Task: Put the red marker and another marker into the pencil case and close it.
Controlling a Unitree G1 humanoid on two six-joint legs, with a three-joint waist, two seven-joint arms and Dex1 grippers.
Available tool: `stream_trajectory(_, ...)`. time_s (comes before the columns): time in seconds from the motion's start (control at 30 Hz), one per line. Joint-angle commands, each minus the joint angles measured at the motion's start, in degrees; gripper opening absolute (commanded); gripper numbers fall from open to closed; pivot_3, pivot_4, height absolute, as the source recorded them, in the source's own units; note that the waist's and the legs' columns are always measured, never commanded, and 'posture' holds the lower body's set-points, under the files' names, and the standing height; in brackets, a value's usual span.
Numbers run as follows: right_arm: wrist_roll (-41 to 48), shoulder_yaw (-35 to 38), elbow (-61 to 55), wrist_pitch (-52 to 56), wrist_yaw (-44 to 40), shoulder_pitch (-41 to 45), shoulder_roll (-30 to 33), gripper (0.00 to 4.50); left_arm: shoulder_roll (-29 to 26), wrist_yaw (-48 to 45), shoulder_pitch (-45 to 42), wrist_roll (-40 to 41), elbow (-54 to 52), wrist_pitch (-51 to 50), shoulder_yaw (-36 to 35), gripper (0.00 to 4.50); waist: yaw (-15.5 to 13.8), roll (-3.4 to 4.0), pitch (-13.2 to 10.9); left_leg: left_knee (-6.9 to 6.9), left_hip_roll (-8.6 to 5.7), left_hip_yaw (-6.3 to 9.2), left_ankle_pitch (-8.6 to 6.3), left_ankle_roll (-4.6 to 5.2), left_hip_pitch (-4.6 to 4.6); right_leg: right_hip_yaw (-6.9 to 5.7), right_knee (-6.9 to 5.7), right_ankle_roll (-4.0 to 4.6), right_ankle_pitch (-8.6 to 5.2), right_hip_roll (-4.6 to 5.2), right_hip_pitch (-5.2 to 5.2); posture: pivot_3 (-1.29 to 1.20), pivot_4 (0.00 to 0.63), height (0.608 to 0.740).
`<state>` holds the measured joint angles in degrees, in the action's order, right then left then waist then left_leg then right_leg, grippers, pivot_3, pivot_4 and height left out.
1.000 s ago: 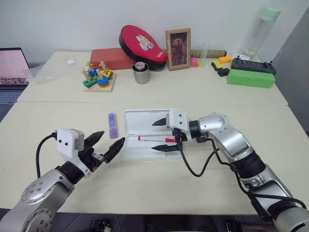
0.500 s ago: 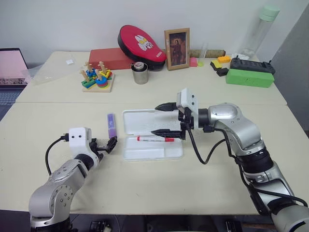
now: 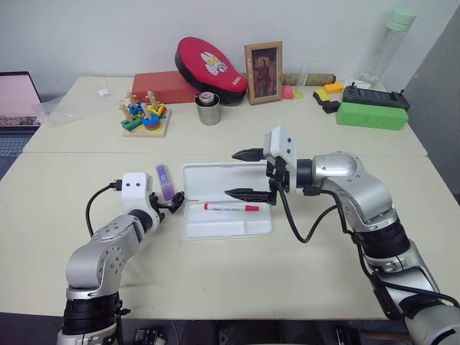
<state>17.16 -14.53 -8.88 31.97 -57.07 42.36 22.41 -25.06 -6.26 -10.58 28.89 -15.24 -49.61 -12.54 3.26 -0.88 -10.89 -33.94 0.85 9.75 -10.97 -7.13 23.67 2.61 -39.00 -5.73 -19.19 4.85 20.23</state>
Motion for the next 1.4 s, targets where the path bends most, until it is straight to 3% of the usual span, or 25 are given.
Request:
stream_trajectory(0.03,1.61,1.98,-2.15,0.04,0.68,0.37,0.37,4.44,-0.06,-0.27,-0.71,-1.47,1.40,-0.05,-0.61,4.50,-0.01,0.00,0.00,0.00,0.00,0.00,0.00,0.00,0.00,0.00,0.00,0.00,0.00,0.00,0.00,0.00,0.150,0.740)
stream_trajectory(0.23,2.30,2.23,-1.84,0.06,0.81,0.75,0.20,4.44,0.95,0.46,-2.40,-3.04,3.60,-0.77,-0.42,4.50,-0.01,0.00,0.00,0.00,0.00,0.00,-0.01,0.02,-0.02,0.00,-0.03,0.00,0.00,0.00,-0.01,0.00,0.150,0.740)
stream_trajectory(0.8,3.84,2.78,-2.60,1.20,1.32,0.70,0.64,4.50,2.39,0.11,-2.91,-5.35,4.23,-1.36,-1.50,1.23,-0.02,0.00,0.00,0.01,0.00,0.01,0.00,0.01,-0.03,0.00,-0.01,0.00,0.00,0.00,-0.02,0.00,0.150,0.740)
stream_trajectory(1.03,4.38,3.15,-2.68,1.30,1.42,0.80,0.46,4.50,2.67,-0.11,-2.62,-6.09,4.39,-0.37,-1.88,1.21,-0.02,0.00,0.00,0.01,0.00,0.01,0.00,0.01,-0.03,0.00,-0.01,0.00,0.00,0.00,-0.03,0.00,0.150,0.740)
stream_trajectory(1.2,9.32,7.28,-3.54,5.20,1.82,1.65,0.54,4.50,0.75,-1.93,-4.58,-7.07,3.78,8.98,-5.78,1.21,-0.03,0.00,0.00,0.00,0.00,0.01,0.00,0.00,-0.03,-0.01,-0.01,0.00,0.00,0.00,-0.02,0.00,0.150,0.740)
stream_trajectory(1.3,16.40,12.12,-5.71,11.08,1.08,2.30,2.09,4.50,-0.25,-7.07,-8.84,-1.18,0.02,14.14,-10.80,1.21,-0.17,-0.08,-0.06,0.00,0.00,0.04,0.01,-0.01,0.11,-0.05,-0.02,0.01,0.00,0.00,0.07,0.00,0.150,0.740)
stream_trajectory(1.4,19.85,15.27,-6.94,14.29,0.89,2.84,4.98,4.50,-4.71,-16.58,-11.51,3.58,-3.60,14.58,-9.92,1.21,-0.43,-0.09,-0.06,-0.02,0.00,0.09,0.07,-0.13,0.20,-0.11,0.04,0.01,0.01,0.00,0.08,0.00,0.150,0.740)
